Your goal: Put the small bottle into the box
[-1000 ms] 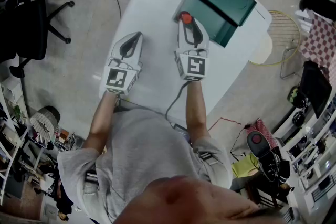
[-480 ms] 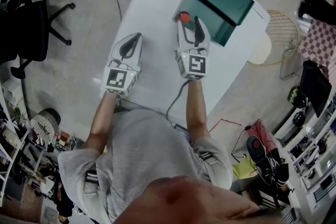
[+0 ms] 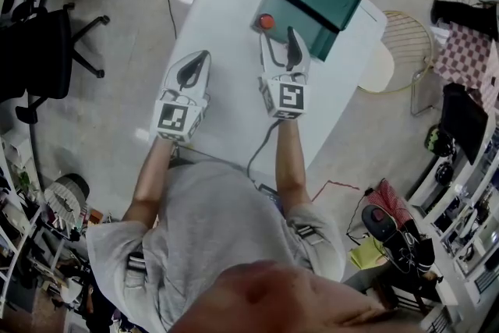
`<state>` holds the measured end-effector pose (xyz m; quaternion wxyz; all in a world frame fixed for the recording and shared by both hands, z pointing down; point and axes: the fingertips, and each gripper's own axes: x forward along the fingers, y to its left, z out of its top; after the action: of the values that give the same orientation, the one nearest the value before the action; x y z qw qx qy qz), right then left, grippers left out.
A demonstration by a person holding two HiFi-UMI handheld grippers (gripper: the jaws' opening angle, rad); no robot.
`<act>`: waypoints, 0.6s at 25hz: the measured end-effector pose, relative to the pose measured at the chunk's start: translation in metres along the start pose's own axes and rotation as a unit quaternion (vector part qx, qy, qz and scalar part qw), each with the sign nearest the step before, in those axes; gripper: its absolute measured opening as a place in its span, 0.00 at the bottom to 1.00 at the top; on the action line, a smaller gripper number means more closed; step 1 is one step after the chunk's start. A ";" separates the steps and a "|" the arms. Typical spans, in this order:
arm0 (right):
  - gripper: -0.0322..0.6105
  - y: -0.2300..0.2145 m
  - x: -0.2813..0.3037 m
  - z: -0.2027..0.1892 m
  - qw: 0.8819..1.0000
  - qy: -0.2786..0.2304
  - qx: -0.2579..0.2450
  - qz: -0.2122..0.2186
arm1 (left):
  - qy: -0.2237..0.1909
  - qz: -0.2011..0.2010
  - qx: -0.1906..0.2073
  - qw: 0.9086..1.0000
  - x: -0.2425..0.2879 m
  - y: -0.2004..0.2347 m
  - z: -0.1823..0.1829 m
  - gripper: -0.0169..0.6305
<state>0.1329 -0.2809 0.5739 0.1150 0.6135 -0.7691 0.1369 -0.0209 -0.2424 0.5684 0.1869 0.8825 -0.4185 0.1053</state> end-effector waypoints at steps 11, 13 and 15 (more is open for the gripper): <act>0.38 -0.003 -0.070 0.035 0.999 -0.030 -0.007 -0.041 | -0.040 -0.033 0.025 0.998 -0.036 -0.042 0.033 0.04; 0.35 -0.006 -0.086 0.039 0.998 -0.035 -0.005 -0.048 | -0.046 -0.040 0.031 0.998 -0.043 -0.054 0.038 0.04; 0.33 -0.009 -0.103 0.041 0.998 -0.040 -0.002 -0.057 | -0.052 -0.048 0.036 0.997 -0.051 -0.067 0.043 0.04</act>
<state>0.1644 -0.2029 0.5009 0.0930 0.6611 -0.7372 0.1038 0.0006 -0.1859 0.4954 0.1375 0.9120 -0.3810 0.0654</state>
